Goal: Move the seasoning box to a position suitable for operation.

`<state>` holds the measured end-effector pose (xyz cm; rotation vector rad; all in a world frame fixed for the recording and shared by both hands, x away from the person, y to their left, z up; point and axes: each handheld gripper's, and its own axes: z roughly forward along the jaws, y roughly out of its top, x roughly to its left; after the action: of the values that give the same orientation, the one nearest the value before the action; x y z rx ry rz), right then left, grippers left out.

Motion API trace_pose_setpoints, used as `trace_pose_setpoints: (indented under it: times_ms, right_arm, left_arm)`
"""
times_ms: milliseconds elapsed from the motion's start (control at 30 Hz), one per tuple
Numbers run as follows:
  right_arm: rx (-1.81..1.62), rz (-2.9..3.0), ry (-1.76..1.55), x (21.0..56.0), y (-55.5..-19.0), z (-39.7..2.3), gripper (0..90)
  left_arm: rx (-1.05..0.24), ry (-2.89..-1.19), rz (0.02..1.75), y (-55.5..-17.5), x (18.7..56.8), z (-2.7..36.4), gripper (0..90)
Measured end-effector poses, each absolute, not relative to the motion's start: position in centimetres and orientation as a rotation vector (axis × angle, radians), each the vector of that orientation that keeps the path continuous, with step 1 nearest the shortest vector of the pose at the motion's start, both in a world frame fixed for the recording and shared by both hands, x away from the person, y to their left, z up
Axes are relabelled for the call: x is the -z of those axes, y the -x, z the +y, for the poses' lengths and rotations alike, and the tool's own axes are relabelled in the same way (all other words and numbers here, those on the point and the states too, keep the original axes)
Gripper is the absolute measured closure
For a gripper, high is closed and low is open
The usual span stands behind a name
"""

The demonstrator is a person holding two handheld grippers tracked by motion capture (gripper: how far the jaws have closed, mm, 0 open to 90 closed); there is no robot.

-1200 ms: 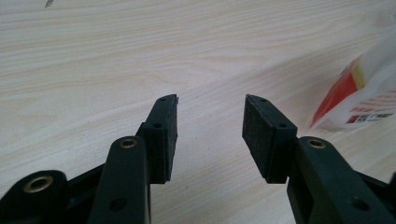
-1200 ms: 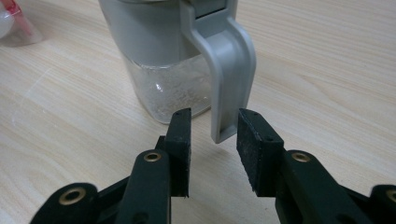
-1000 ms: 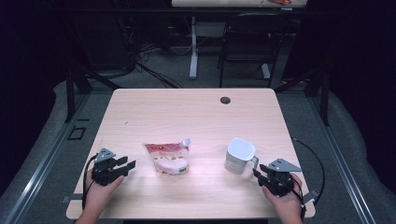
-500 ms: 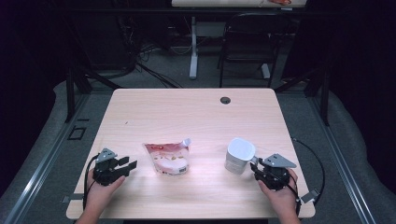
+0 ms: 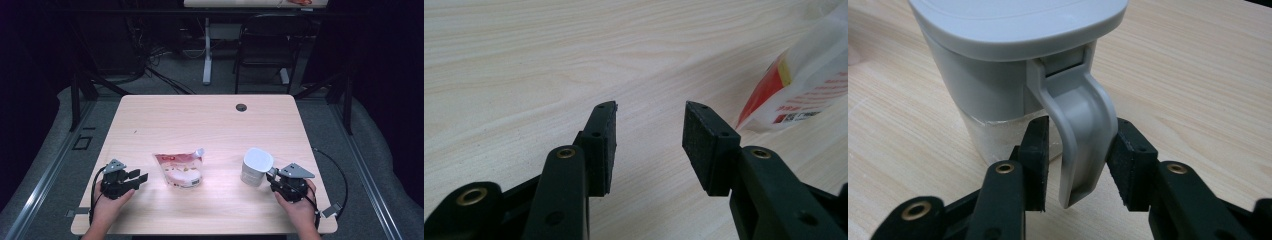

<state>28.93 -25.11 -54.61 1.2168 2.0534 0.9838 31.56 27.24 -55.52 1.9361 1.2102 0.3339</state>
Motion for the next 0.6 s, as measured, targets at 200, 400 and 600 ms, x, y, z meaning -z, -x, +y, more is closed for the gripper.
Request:
trace_pose_setpoints:
  times_ms: [200, 400, 600]
  right_arm:
    - [-1.003, 2.043, -1.233, 54.59, -28.92, -25.45, 69.0]
    - [-1.005, 2.053, -1.227, 54.55, -28.86, -25.46, 69.3]
    - [-1.01, 2.063, -1.226, 54.49, -28.75, -25.45, 69.3]
  left_arm:
    - [-0.349, -1.937, 1.214, -31.58, 55.54, 27.23, 56.9]
    - [-0.349, -1.941, 1.212, -31.59, 55.53, 27.31, 56.8]
    - [-0.356, -1.941, 1.21, -31.59, 55.52, 27.26, 56.8]
